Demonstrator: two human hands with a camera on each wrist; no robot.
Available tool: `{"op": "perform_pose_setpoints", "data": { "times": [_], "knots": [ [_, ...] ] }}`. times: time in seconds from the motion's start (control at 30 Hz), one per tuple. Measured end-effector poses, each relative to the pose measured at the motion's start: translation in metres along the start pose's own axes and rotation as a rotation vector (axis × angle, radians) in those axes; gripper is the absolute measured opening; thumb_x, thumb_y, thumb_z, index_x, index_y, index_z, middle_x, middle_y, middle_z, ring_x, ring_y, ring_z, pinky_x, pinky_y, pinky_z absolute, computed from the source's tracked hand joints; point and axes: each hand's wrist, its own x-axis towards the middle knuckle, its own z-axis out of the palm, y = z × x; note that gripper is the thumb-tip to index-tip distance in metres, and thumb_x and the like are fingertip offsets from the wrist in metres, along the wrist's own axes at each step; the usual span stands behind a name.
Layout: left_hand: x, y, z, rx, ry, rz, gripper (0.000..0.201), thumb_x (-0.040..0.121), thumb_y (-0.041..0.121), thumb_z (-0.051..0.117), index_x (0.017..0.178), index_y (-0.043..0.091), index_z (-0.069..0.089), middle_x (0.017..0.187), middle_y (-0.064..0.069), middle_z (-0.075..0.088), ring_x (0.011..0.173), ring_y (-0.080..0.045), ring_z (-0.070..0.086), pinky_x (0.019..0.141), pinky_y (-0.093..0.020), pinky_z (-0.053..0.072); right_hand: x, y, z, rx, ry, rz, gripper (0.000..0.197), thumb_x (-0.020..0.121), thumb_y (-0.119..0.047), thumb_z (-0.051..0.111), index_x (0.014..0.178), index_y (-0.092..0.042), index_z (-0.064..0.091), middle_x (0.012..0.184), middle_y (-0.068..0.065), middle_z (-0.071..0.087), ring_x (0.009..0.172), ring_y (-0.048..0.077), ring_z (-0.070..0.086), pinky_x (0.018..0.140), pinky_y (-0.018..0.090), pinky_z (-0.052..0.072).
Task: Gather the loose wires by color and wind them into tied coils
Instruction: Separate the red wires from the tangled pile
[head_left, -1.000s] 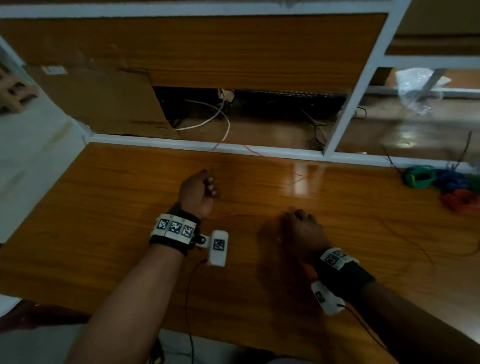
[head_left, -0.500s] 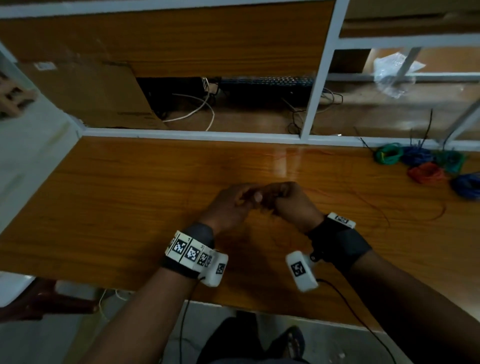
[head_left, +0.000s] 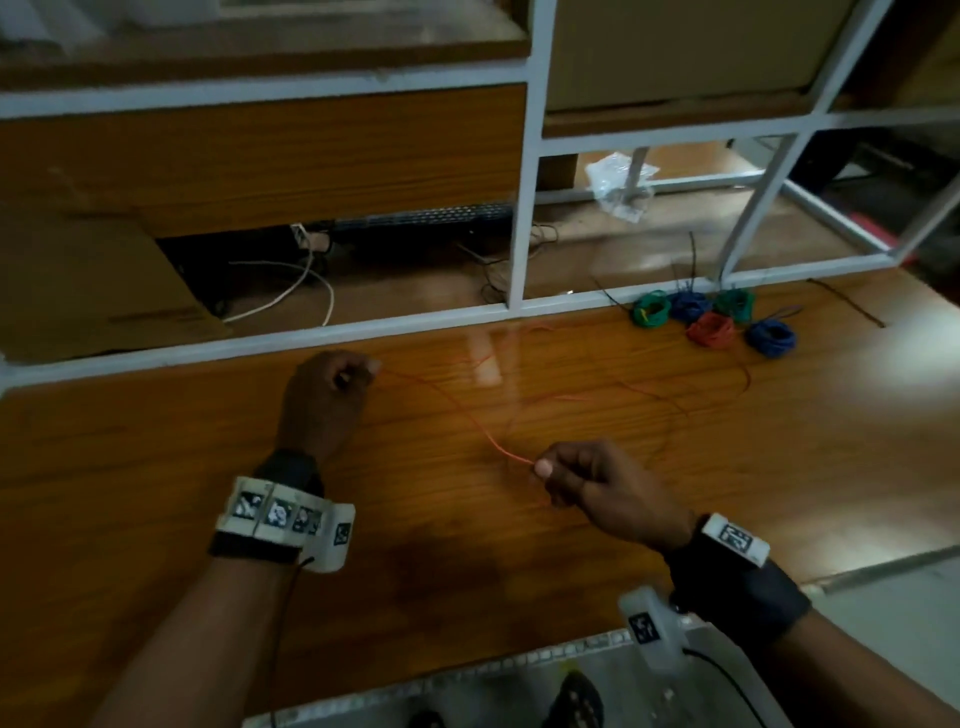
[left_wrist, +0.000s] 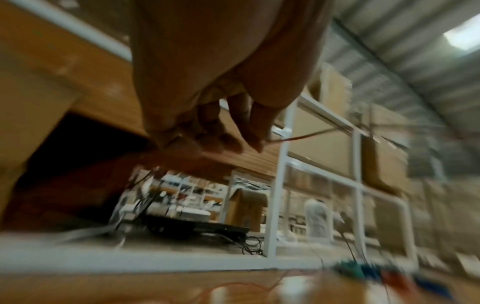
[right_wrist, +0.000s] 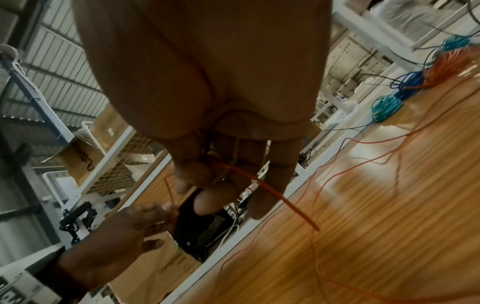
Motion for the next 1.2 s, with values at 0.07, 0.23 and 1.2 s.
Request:
{"op": "perform_pose_setpoints", "data": {
  "times": [0.07,0.23,1.2],
  "knots": [
    [-0.009,0.007,0.006,0.313,-0.052,0.185,0.043,0.092,0.047,0.063,0.128,0.023,0.061,0.137,-0.006,0.055,0.127,-0.029,0.05,0.105,-0.045,0.042,-0.004,-0.013,0.008,0.066,0.06,-0.031,0.026,0.107,-0.038,0.055,0.089,-0.026,0.07,0.068,-0.001,0.059,0.063,0.022,0.06,0.068,0.056,0.052],
    [-0.056,0.075,0.027,0.087,-0.487,0.643,0.041,0.098,0.05,0.045,0.134,0.034,0.057,0.135,0.016,0.055,0.126,-0.002,0.045,0.107,-0.03,0.037,0.0,-0.044,0.016,0.113,0.173,-0.048,0.032,0.108,-0.031,0.055,0.083,-0.013,0.066,0.064,0.003,0.047,0.055,0.023,0.045,0.054,0.043,0.041],
    [-0.014,0.131,0.054,-0.196,-0.488,0.777,0.017,0.092,0.025,0.065,0.108,0.028,0.071,0.085,0.024,0.057,0.07,-0.002,0.054,0.061,-0.02,0.043,-0.001,-0.066,-0.046,1.079,-0.518,0.042,0.061,0.108,-0.037,0.045,0.151,0.006,0.04,0.136,0.025,0.062,0.131,0.033,0.059,0.112,0.05,0.042]
  ]
}}
